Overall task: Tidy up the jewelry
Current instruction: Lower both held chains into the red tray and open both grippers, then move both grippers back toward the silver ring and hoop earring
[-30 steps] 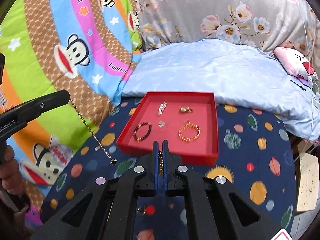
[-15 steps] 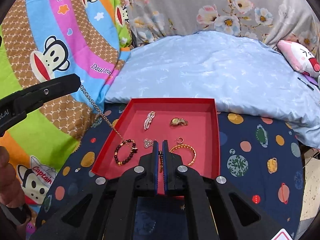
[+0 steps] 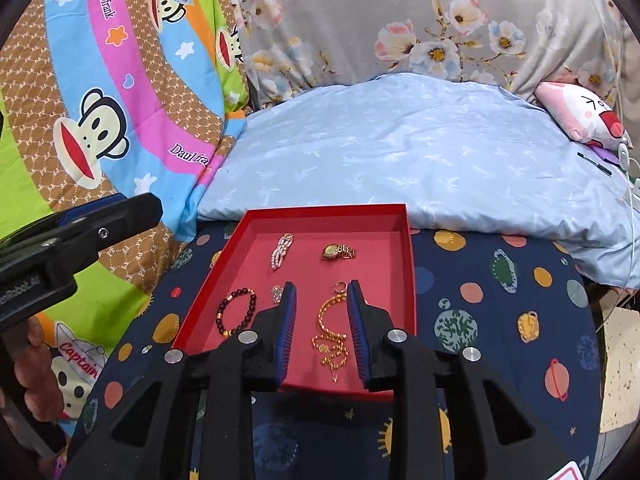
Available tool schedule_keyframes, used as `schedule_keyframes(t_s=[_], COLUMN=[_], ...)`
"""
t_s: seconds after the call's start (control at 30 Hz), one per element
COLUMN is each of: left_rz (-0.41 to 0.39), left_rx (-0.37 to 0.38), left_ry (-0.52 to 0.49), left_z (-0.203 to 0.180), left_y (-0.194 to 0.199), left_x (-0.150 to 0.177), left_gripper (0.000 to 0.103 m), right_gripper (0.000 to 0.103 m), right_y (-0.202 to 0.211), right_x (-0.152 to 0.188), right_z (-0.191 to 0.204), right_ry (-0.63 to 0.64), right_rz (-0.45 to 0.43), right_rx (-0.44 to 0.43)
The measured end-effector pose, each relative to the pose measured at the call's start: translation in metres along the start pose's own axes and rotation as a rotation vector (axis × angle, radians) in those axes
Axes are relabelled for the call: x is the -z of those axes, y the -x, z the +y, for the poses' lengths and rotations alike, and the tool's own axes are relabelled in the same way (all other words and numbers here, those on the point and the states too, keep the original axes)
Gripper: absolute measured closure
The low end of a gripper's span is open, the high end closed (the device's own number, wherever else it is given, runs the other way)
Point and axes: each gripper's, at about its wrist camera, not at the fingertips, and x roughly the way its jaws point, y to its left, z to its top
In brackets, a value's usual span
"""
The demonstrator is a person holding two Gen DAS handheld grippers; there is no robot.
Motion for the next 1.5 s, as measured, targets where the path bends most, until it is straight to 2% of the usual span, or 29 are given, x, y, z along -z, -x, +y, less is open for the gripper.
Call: schedule_keyframes(t_s=[0.17, 0.37, 0.6, 0.7, 0.9, 1.17, 1.5], left_rz=[0.030, 0.067, 0.165, 0.207, 0.270, 0.328, 0.345], left_rx=[0.000, -0.004, -0.026, -0.045, -0.082, -0.099, -0.102], left_ry=[0.015, 0.040, 0.116, 0.150, 0.184, 0.192, 0.181], left_z=[0.004, 0.010, 0.028, 0.036, 0.046, 0.043, 0.039], left_y=[0.019, 0.043, 0.060, 0.066, 0.074, 0.075, 0.072], left_x=[0.023, 0.064, 0.128, 0.156, 0.193, 0.225, 0.233], left_gripper=[0.042, 0.040, 0.040, 0.040, 0.040, 0.040, 0.040], right_gripper=[0.073, 0.066, 0.065, 0.065, 0.063, 0.062, 0.063], right_y=[0.027, 0.067, 0.092, 0.092, 0.081, 0.063, 0.046], right_x=[0.022, 0.068, 0.141, 0.176, 0.219, 0.233, 0.229], right_z=[0.002, 0.011, 0.030, 0.040, 0.058, 0.080, 0.086], right_ry=[-0.013, -0.011, 0.028, 0.013, -0.010, 0.015, 0.019], right_rz=[-0.004, 0.002, 0.093, 0.153, 0.226, 0.253, 0.247], right_rx=[0.003, 0.031, 0.051, 0.030, 0.000, 0.009, 0.021])
